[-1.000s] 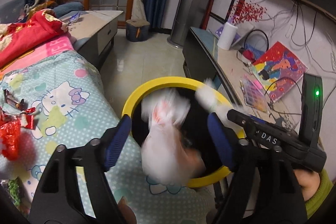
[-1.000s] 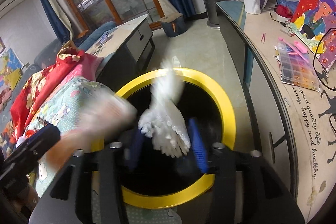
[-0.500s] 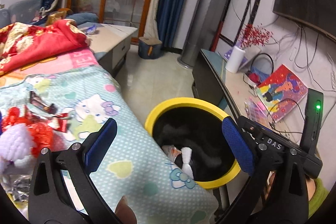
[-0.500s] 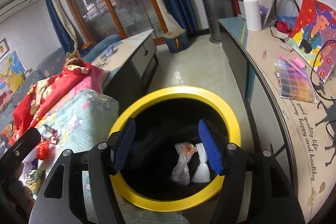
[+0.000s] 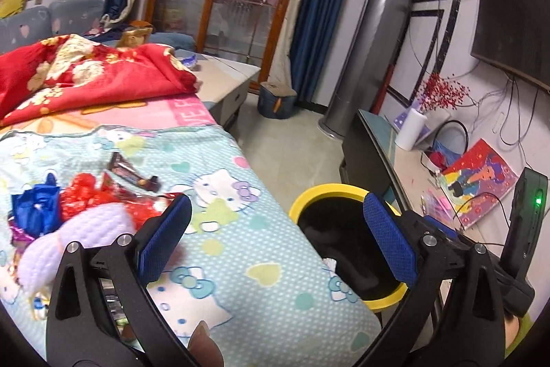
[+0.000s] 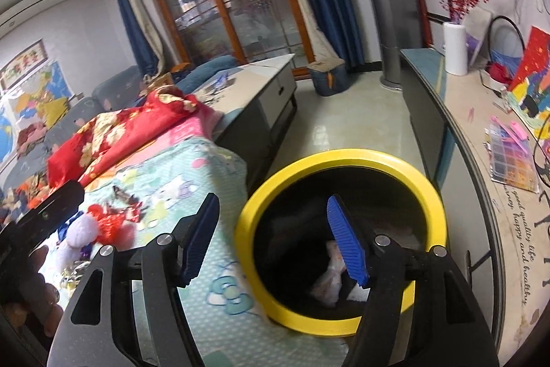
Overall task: Collect trash
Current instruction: 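Move both open tools back to the trash on the bed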
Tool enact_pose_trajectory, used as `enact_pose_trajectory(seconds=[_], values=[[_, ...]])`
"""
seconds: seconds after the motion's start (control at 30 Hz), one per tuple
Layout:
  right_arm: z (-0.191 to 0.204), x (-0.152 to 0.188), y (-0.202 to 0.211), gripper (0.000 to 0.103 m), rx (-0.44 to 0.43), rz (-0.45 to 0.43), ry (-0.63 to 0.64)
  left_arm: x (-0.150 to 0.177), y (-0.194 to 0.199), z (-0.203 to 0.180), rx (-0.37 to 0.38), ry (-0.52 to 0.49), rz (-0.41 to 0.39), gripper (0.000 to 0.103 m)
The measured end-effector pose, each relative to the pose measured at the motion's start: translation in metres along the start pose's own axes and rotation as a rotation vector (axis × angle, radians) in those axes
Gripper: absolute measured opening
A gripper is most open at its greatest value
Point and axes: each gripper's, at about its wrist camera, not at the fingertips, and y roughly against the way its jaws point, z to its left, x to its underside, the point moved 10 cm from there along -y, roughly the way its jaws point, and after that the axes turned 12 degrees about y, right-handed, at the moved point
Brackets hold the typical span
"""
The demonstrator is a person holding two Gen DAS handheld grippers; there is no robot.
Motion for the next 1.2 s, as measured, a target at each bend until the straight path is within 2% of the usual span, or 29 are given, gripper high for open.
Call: enact_pose_trajectory(seconds=[0.5,1.2], values=[[0.074,-0.001,0.001,0.066,-0.109,0.007,0.12,-0.022,0.034,0.055,-0.07,0.084,-0.078,0.092],[0.207,0.029,0.005,0.066,-0.324,0.065,0.342,-0.059,0.083,0.159,-0.218,0.22,-0.168,0.092]])
